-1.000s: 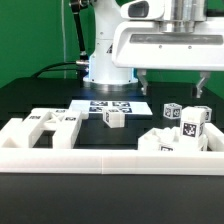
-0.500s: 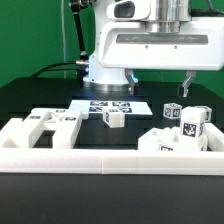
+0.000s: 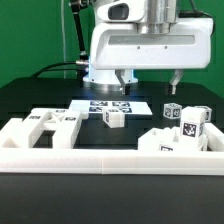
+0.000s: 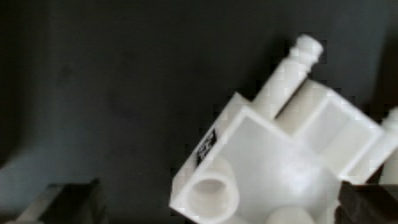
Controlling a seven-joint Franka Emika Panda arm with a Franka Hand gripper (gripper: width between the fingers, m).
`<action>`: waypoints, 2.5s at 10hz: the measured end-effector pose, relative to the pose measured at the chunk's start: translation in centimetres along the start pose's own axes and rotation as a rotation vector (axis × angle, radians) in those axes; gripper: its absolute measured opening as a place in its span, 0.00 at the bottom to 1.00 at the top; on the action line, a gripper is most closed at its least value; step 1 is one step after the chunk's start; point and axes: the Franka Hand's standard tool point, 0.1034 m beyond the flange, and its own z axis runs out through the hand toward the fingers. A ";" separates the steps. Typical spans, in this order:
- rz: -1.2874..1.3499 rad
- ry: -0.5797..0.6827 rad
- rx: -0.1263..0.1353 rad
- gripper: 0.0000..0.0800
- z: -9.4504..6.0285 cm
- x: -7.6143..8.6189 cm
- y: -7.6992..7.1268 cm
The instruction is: Assemble chair
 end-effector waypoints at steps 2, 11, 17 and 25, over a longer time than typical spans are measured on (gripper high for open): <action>0.004 0.000 0.001 0.81 0.0 -0.4 0.2; 0.000 -0.019 -0.023 0.81 2.9 -5.3 4.6; -0.004 -0.027 -0.038 0.81 5.3 -8.2 4.3; 0.014 -0.371 -0.013 0.81 5.8 -8.7 3.9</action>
Offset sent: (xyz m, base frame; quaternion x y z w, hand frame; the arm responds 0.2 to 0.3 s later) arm 0.0000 0.0000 0.0000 0.0000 0.0000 0.0000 1.0000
